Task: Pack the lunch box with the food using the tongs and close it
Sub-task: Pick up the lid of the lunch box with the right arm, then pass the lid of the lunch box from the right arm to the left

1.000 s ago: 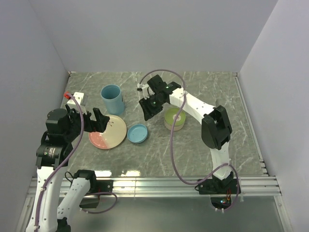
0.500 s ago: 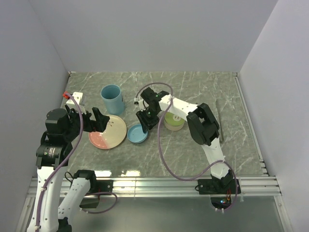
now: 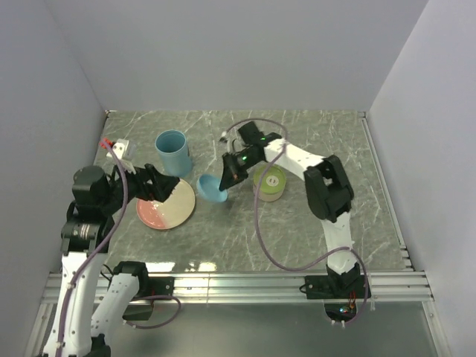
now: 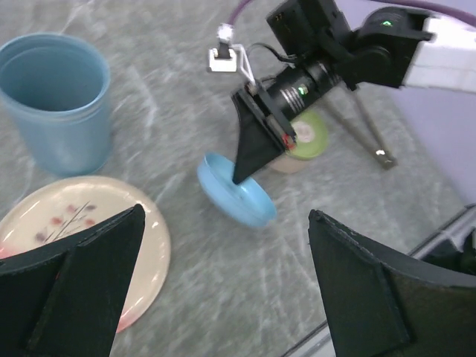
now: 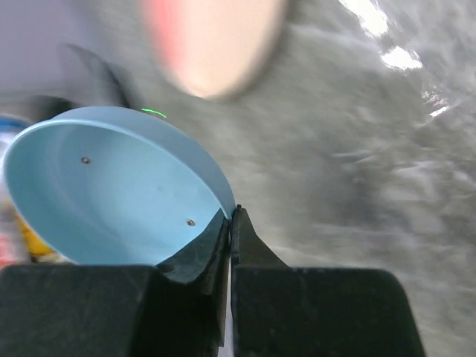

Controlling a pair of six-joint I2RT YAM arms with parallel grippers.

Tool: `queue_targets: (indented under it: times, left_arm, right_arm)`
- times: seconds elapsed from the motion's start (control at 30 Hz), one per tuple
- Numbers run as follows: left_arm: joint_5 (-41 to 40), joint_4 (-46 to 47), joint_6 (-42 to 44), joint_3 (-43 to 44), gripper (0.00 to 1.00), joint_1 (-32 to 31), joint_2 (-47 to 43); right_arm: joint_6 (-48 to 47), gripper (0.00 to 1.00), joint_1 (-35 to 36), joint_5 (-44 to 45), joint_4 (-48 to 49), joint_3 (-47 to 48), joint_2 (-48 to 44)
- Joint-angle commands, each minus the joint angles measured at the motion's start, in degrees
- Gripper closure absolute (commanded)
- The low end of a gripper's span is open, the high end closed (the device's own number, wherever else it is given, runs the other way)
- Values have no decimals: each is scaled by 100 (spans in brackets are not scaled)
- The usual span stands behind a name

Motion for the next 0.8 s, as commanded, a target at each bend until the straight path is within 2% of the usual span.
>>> queue_targets:
  times: [0.0, 0.03, 0.07, 0.1, 0.13, 0.17, 0.2, 0.23, 0.3, 0.37, 0.47, 0.67, 0.77]
  left_arm:
    - [1071, 1592, -741, -401, 2, 30, -617]
    - [1143, 1805, -813, -463, 2, 30, -679]
    - [1239, 1964, -883, -499, 2, 30, -715]
    - [1484, 2331, -1040, -560, 3, 30, -706]
    - [1634, 2552, -1137, -613, 3, 30, -706]
    - [1749, 2798, -1252, -674, 4, 30, -689]
    - [1828, 3131, -1575, -823, 4, 30, -697]
    - [1933, 3796, -1752, -894, 5, 30, -697]
    - [1969, 4363, -2156, -939, 5, 30, -540]
    - [1996, 4996, -2429, -851, 8, 30, -207]
    - [1821, 5673, -2781, -702, 11, 30, 214]
    - [1776, 6771, -3485, -482, 20, 22, 831]
    - [1829, 6931, -3573, -587, 22, 21, 919]
  right_arm:
    - [2140, 100, -464, -2294, 2218, -612, -1042]
    - [2681, 100, -482, -2653, 3503, -781, -1330]
    - [3261, 100, -482, -2752, 4238, -948, -1473]
    - [4580, 100, -464, -2797, 5020, -1280, -1613]
    - [5272, 100, -464, -2815, 6611, -1422, -1789]
    - [5967, 100, -473, -2797, 7358, -1511, -1834]
    - [7383, 100, -482, -2745, 8053, -1547, -1834]
    - [8137, 100, -508, -2649, 9496, -1573, -1791]
    - [9534, 100, -526, -2175, 10700, -1617, -1808]
    - [10013, 100, -499, -1798, 10819, -1696, -1878]
    - [11049, 100, -429, -1331, 11854, -1871, -1826]
    - [11484, 100, -218, -970, 12463, -1977, -1711]
    - [11572, 100, -87, -811, 12498, -2030, -1685]
